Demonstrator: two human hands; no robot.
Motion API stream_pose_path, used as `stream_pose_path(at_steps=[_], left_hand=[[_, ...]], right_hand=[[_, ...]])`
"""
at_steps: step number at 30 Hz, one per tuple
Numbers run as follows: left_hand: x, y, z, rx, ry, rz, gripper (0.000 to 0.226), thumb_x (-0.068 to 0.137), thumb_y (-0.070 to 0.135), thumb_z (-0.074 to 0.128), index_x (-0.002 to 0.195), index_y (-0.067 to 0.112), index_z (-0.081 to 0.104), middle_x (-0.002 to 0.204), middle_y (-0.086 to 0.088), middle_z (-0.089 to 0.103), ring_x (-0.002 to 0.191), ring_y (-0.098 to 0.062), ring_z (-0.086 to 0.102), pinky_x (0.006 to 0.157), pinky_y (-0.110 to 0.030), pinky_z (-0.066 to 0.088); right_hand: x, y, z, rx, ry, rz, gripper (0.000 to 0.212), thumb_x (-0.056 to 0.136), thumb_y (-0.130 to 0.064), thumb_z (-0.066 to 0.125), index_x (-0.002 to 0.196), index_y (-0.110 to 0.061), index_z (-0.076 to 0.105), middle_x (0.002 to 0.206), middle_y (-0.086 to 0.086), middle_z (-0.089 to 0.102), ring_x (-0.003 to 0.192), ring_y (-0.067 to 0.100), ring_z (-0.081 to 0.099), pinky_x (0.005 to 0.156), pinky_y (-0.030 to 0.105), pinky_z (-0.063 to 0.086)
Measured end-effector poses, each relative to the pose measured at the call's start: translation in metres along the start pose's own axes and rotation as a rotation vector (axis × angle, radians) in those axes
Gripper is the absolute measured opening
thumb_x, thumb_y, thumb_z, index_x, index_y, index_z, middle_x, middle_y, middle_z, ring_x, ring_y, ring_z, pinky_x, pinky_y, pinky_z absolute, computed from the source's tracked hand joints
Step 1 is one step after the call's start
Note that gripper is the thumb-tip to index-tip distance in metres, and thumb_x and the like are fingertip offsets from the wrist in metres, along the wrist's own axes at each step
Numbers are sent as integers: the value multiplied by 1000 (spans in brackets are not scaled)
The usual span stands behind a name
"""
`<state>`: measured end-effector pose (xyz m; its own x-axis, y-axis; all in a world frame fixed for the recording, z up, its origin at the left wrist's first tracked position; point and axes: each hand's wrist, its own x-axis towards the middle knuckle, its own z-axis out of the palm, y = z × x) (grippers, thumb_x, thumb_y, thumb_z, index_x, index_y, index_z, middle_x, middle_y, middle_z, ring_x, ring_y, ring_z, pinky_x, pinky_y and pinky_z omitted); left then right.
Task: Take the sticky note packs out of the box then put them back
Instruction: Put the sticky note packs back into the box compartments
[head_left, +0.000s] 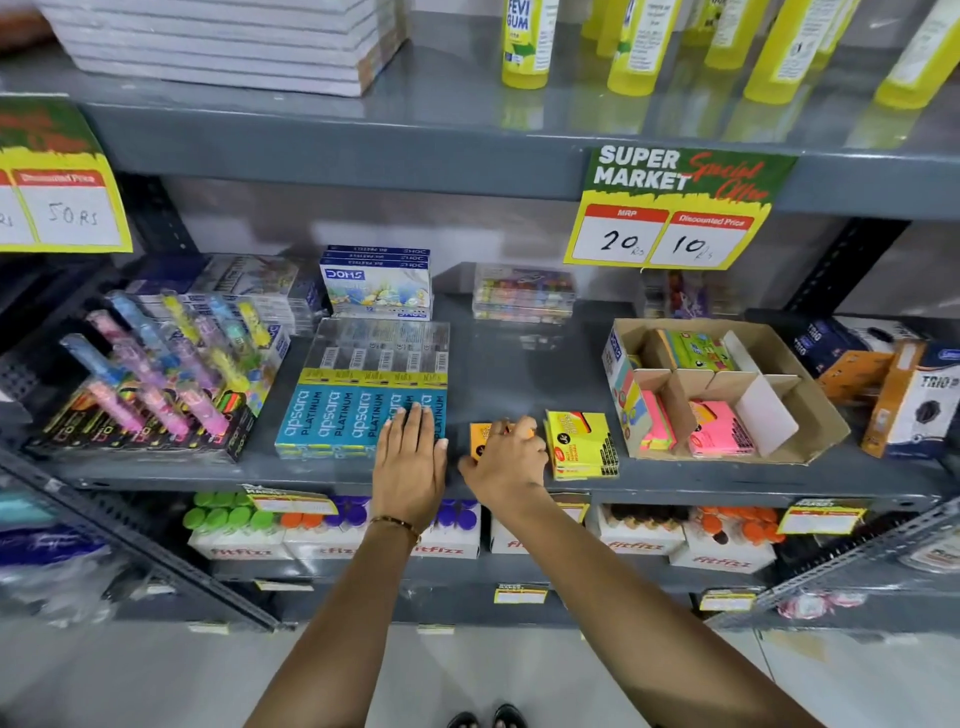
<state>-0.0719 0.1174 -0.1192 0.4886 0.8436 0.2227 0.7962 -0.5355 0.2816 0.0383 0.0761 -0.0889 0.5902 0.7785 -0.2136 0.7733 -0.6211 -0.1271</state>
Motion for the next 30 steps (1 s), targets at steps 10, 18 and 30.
stream_pose_path(at_steps=[10, 18, 30], left_hand=[[9, 31, 0, -63, 92, 86, 49, 92, 27, 28, 121, -5, 53, 125, -24, 57, 122, -40, 47, 107, -54, 22], [22, 70, 22, -80, -28, 199, 54, 92, 30, 24, 119, -4, 55, 125, -24, 57, 123, -40, 46, 106, -53, 29], [24, 67, 35, -71, -78, 162, 44, 95, 27, 36, 125, -1, 51, 132, -24, 51, 128, -38, 40, 109, -49, 29]], right_hand=[[-5, 51, -58, 444, 232, -87, 78, 64, -44, 73, 128, -8, 44, 125, 16, 43, 108, 39, 52, 92, 40, 45], [13, 214, -122, 494, 458, 108, 52, 67, -45, 75, 103, -9, 63, 103, 16, 65, 106, 31, 54, 84, 36, 47], [58, 260, -76, 402, 239, 136, 53, 67, -30, 79, 114, -10, 64, 107, 13, 70, 104, 29, 61, 83, 30, 48]])
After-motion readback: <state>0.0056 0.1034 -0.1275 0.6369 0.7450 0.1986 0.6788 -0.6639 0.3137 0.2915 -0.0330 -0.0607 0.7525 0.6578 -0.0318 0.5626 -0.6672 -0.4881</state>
